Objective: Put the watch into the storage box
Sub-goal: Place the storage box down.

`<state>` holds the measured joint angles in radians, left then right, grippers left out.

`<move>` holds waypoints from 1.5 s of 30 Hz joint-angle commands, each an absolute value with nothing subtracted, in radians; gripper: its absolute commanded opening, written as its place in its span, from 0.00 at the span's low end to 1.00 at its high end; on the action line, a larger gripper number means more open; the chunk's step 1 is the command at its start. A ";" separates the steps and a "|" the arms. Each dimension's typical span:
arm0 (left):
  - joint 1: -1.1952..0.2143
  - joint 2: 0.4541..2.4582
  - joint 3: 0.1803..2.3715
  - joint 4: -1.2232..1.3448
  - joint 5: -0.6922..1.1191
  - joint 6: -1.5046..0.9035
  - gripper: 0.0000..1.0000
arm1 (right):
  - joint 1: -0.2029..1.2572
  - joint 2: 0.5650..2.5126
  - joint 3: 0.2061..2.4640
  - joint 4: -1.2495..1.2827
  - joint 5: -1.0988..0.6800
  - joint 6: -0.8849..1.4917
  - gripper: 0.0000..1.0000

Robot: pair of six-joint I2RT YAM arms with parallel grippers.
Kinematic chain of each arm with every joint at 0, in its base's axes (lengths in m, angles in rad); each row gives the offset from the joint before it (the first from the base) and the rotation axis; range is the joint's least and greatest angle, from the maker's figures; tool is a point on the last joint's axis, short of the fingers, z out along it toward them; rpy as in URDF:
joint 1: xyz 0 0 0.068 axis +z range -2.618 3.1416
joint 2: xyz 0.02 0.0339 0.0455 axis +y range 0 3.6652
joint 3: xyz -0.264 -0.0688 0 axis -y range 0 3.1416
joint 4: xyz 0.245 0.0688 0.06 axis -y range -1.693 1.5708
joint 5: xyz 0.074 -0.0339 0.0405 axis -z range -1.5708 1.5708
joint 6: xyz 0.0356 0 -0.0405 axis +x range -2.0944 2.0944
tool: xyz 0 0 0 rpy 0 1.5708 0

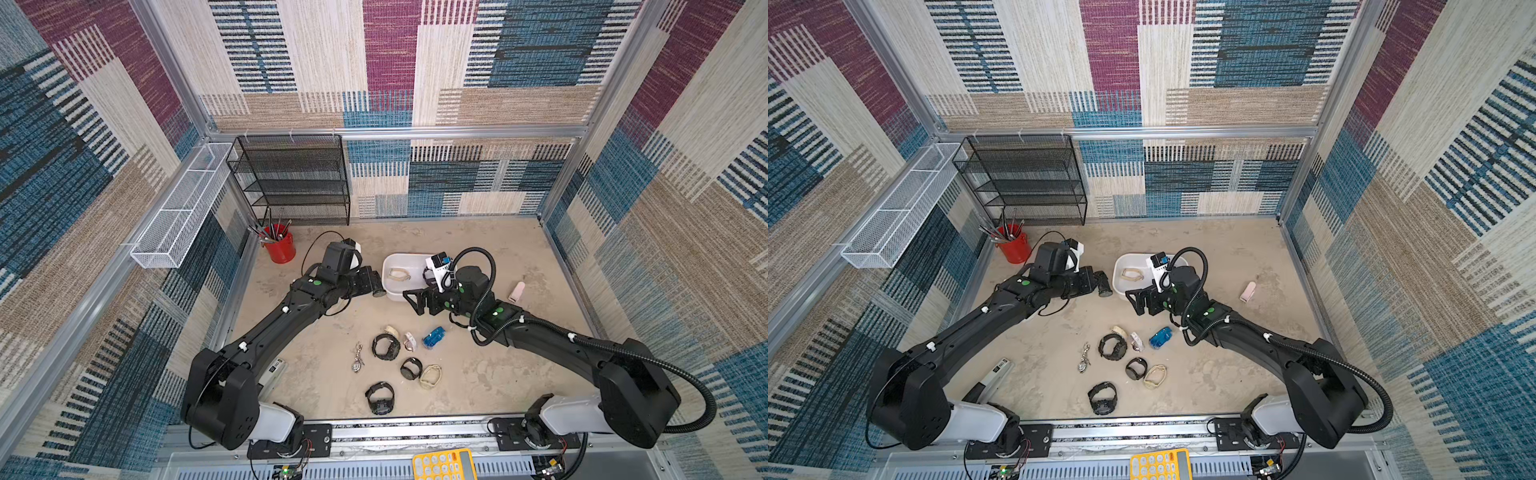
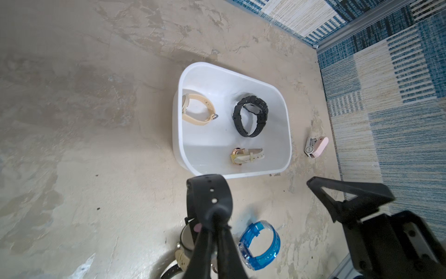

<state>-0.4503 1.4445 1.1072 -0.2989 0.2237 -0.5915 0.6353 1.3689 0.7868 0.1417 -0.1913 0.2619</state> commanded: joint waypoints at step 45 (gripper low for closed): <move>-0.601 2.136 1.730 -0.423 0.179 -0.439 0.10 | 0.583 1.155 0.666 0.066 0.128 0.418 1.00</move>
<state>-0.6022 2.1147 1.7096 -0.3897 0.1864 -0.4606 0.5831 1.1595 0.6685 0.0547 0.1162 0.4065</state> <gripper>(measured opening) 0.103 0.995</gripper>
